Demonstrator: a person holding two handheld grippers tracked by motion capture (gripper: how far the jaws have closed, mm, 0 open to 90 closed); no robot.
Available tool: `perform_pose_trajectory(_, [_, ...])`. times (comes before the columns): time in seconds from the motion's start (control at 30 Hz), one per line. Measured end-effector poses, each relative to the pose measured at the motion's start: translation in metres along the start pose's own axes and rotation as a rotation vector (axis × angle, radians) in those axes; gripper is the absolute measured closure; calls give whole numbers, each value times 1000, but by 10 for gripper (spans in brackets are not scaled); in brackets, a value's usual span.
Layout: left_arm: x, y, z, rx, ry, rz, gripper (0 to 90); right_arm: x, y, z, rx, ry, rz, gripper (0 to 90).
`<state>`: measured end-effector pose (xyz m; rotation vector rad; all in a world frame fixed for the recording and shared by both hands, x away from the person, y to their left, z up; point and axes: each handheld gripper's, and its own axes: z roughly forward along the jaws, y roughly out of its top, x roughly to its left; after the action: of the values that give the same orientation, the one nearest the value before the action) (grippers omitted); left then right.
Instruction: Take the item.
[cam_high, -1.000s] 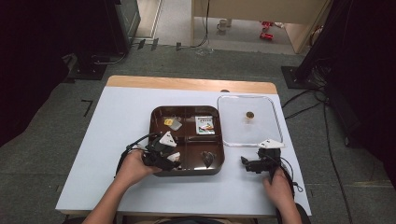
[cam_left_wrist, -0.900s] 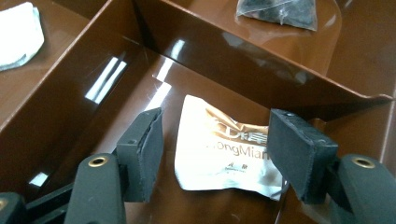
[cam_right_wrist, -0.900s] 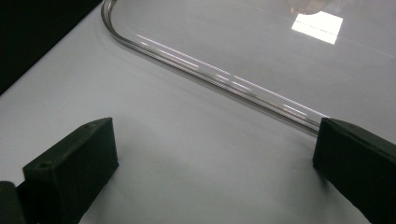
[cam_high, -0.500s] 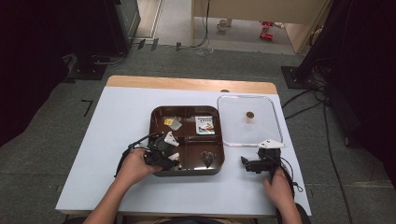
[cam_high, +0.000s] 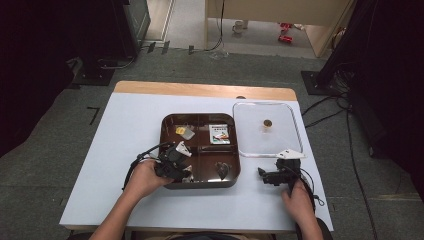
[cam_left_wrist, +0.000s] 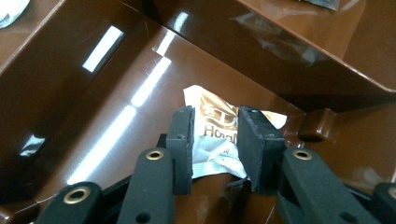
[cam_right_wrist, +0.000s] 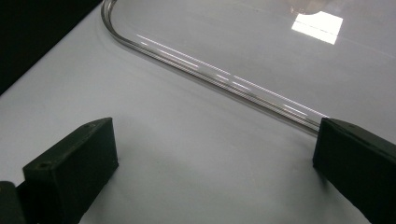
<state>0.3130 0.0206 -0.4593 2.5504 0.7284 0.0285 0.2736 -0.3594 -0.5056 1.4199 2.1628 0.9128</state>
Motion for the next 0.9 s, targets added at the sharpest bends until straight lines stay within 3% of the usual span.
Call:
perform_pose_trajectory(0.3, [1,1,-2,4,-14,-41,785,0,0,0,0,0,0,0])
perform_pose_trajectory(0.9, [6,-1,-6,-29,-12,-48,874,0,0,0,0,0,1,0])
